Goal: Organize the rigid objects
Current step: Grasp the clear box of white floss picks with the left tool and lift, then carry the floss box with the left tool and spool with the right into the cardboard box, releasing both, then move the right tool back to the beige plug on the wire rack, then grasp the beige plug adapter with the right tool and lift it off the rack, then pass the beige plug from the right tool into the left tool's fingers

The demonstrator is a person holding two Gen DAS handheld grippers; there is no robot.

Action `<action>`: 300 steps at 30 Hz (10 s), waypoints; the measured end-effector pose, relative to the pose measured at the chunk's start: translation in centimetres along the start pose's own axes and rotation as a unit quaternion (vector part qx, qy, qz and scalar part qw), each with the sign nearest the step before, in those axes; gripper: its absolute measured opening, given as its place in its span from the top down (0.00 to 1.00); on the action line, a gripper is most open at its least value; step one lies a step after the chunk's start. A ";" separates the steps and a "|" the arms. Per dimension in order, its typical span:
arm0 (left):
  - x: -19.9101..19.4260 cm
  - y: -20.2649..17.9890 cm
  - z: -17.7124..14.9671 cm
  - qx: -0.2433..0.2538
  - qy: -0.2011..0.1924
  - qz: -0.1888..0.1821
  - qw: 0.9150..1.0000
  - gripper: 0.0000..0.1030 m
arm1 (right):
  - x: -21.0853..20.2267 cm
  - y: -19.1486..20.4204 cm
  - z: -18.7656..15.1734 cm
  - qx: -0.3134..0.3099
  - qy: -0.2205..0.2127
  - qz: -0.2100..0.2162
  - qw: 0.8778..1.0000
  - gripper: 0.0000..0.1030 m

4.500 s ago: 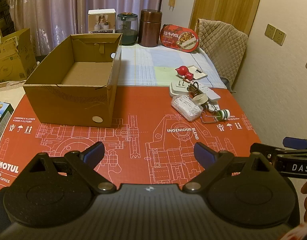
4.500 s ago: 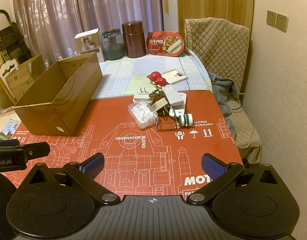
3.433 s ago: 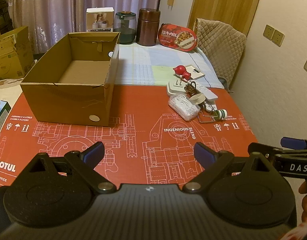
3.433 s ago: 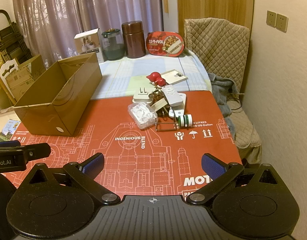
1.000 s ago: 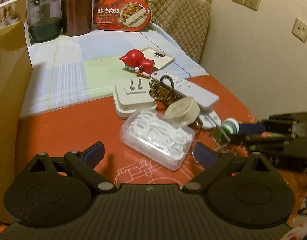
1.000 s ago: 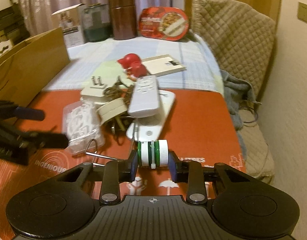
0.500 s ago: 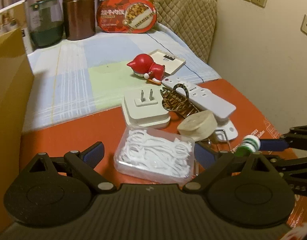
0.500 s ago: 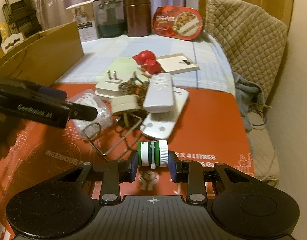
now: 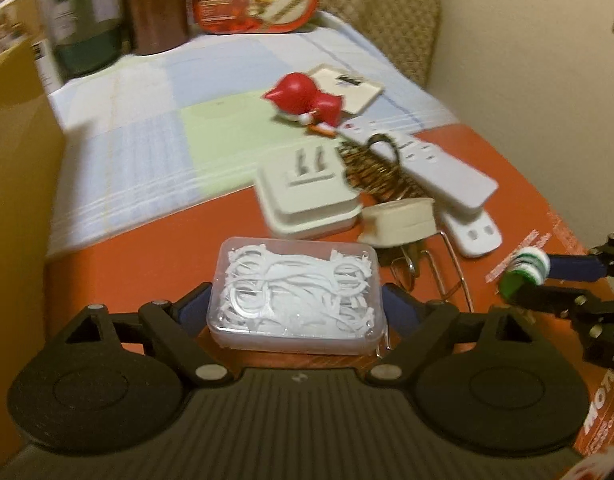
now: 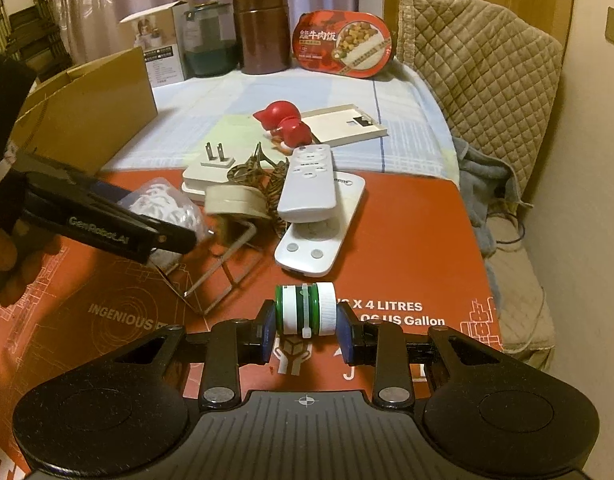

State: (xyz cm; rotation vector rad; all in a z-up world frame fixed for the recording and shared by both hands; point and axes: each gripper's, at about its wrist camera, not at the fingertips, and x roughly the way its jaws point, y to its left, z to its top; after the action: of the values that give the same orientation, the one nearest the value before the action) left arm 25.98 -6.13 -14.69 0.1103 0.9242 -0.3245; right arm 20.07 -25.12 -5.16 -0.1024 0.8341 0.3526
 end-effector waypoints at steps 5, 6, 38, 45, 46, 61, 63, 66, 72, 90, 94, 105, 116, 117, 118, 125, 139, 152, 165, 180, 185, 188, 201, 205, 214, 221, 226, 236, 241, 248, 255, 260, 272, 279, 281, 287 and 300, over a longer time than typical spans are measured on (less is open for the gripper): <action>-2.0 0.7 -2.2 -0.030 0.006 0.015 0.999 0.17 | -0.6 0.1 -0.5 0.014 0.003 0.000 1.000 0.73; -2.6 0.7 -2.8 -0.035 0.006 0.019 0.999 0.17 | -0.7 0.2 -0.6 0.015 0.003 0.001 1.000 0.73; -5.6 -1.0 -6.1 -0.009 -0.036 0.065 0.997 0.13 | -1.3 1.3 -1.4 0.024 0.007 -0.003 1.000 0.73; -6.3 -1.0 -6.7 -0.018 -0.032 0.068 0.997 0.15 | -1.8 1.5 -1.3 0.027 0.003 0.001 1.000 0.73; -6.7 -0.9 -6.8 -0.019 -0.032 0.067 0.997 0.15 | -1.9 1.6 -1.2 0.026 0.003 0.001 1.000 0.73; -19.8 3.1 -3.0 -0.035 -0.126 0.079 0.988 0.15 | -9.1 8.7 6.9 -0.008 -0.084 0.081 0.993 0.73; -21.5 5.1 -2.5 -0.037 -0.133 0.093 0.986 0.15 | -9.5 11.3 8.6 -0.023 -0.095 0.107 0.989 0.73; -23.3 8.9 -2.4 -0.038 -0.129 0.119 0.984 0.15 | -9.4 15.9 11.0 -0.046 -0.105 0.150 0.982 0.73; -24.1 15.9 -3.1 -0.041 -0.101 0.172 0.979 0.15 | -6.3 24.0 13.8 -0.090 -0.093 0.189 0.973 0.73; -20.7 21.5 -5.0 -0.059 -0.082 0.147 0.984 0.14 | 1.9 29.7 13.5 -0.133 -0.030 0.176 0.975 0.72; -21.1 22.0 -5.2 -0.071 -0.088 0.149 0.982 0.14 | 2.0 29.6 13.4 -0.132 -0.030 0.174 0.975 0.72; -24.9 22.9 -6.0 -0.110 -0.121 0.161 0.973 0.14 | 1.5 29.9 13.2 -0.132 -0.037 0.176 0.975 0.72; -28.2 20.5 -7.8 -0.139 -0.142 0.167 0.966 0.15 | -4.7 25.0 12.4 -0.060 -0.087 0.152 0.983 0.45; -28.6 20.0 -7.9 -0.141 -0.146 0.166 0.965 0.15 | -5.6 24.1 11.9 -0.049 -0.091 0.146 0.984 0.44; -29.0 19.4 -8.0 -0.140 -0.150 0.164 0.965 0.15 | -6.5 23.0 11.3 -0.038 -0.095 0.136 0.985 0.44; -30.8 14.7 -8.2 -0.135 -0.169 0.131 0.968 0.15 | -13.1 16.4 6.9 0.013 -0.118 0.057 0.991 0.43; -29.3 4.6 -9.4 -0.110 -0.152 0.074 0.979 0.15 | -18.9 9.4 -0.9 0.087 -0.106 -0.017 0.990 0.37; -24.9 2.1 -9.7 -0.091 -0.120 0.063 0.987 0.15 | -13.8 10.5 -2.7 0.074 -0.067 0.015 0.995 0.36; -19.0 2.0 -8.8 -0.087 -0.087 0.038 0.992 0.15 | -5.2 10.9 -2.0 0.059 -0.014 0.037 0.997 0.35; -13.4 0.8 -5.2 -0.079 -0.070 -0.009 0.994 0.15 | -1.4 10.8 -2.4 0.036 -0.021 0.036 0.998 0.35; -12.6 1.0 -4.7 -0.077 -0.064 -0.013 0.995 0.15 | -0.6 11.0 -2.2 0.032 -0.022 0.039 0.998 0.35; -12.5 1.2 -4.8 -0.079 -0.064 -0.012 0.995 0.15 | 0.0 11.2 -2.1 0.030 -0.021 0.039 0.999 0.35; -12.3 1.3 -4.9 -0.074 -0.061 -0.014 0.995 0.15 | -0.4 11.4 -1.8 0.009 -0.031 0.009 0.999 0.50; -12.3 1.6 -4.9 -0.075 -0.061 -0.013 0.995 0.15 | -1.0 11.4 -1.6 -0.009 -0.031 -0.007 0.999 0.51; -11.9 1.7 -5.0 -0.078 -0.059 -0.018 0.995 0.15 | -0.7 11.9 -1.2 -0.136 0.016 -0.047 0.989 0.51; -11.5 1.8 -5.3 -0.084 -0.060 -0.029 0.994 0.15 | 0.1 12.5 -1.9 -0.310 0.049 -0.098 0.944 0.51; -11.2 1.5 -5.6 -0.081 -0.062 -0.047 0.994 0.15 | 0.5 11.0 -1.9 -0.315 0.046 -0.126 0.939 1.00; -10.9 1.6 -6.1 -0.080 -0.058 -0.053 0.994 0.15 | -0.2 9.1 0.3 -0.193 0.024 -0.055 0.979 1.00; -10.6 1.3 -6.2 -0.078 -0.058 -0.059 0.994 0.15 | -2.1 6.0 1.2 -0.027 0.009 -0.023 0.999 0.99; -10.4 1.0 -6.0 -0.066 -0.061 -0.058 0.994 0.15 | -2.0 3.4 0.7 0.100 -0.003 -0.015 0.995 0.53; -10.4 1.3 -6.2 -0.066 -0.061 -0.055 0.994 0.16 | 0.2 3.1 0.7 0.138 -0.019 0.003 0.990 0.53; -10.7 1.4 -6.6 -0.064 -0.063 -0.055 0.994 0.15 | 1.0 3.4 1.1 0.134 -0.007 0.025 0.991 0.75; -11.2 1.6 -8.8 -0.033 -0.063 -0.077 0.994 0.15 | -0.5 5.5 0.5 0.113 0.021 0.155 0.981 0.84; -9.9 0.0 -7.8 0.014 -0.070 -0.104 0.992 0.15 | -3.6 3.2 1.0 0.145 -0.027 0.125 0.981 0.60; -9.3 -0.8 -7.4 0.044 -0.076 -0.113 0.990 0.16 | -4.3 2.8 1.5 0.142 -0.039 0.108 0.983 0.58; -6.8 -3.4 -6.4 0.133 -0.063 -0.116 0.982 0.26 | -4.7 1.4 1.7 0.162 -0.056 0.081 0.982 0.53; -5.8 -3.0 -6.2 0.092 -0.038 -0.056 0.993 0.58 | -3.3 1.4 1.1 0.151 -0.031 0.048 0.987 0.53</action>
State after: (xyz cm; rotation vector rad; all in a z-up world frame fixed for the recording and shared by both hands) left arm 17.03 -6.24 -13.67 0.2149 0.8249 -0.5148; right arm 18.35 -24.45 -1.89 0.2308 0.8240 0.3153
